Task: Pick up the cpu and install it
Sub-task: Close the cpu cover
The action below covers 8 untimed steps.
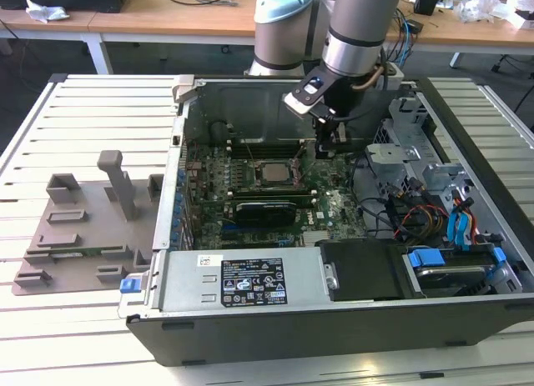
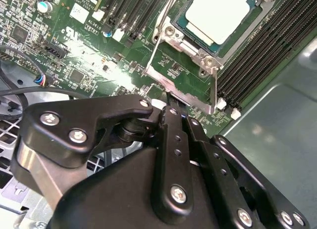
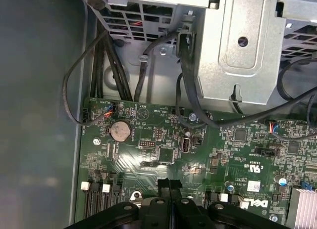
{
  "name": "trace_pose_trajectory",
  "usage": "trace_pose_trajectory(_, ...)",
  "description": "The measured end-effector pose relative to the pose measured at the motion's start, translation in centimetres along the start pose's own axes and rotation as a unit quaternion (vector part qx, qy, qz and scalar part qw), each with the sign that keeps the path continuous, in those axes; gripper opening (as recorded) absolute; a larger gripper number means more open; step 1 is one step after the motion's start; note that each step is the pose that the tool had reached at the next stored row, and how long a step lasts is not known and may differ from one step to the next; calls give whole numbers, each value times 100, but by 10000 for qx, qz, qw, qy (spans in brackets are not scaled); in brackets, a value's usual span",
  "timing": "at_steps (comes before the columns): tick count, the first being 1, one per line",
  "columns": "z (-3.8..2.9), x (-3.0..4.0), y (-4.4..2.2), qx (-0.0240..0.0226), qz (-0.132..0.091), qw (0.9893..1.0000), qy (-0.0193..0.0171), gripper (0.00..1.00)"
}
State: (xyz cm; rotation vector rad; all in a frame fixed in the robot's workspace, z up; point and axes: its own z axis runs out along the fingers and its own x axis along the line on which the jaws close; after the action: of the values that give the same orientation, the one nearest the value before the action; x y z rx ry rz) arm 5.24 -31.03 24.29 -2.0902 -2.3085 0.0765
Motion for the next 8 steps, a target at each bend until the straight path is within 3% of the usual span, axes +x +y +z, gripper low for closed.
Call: trace_pose_trajectory(8, 5, 7, -71, 0, 0, 10000, 0, 11)
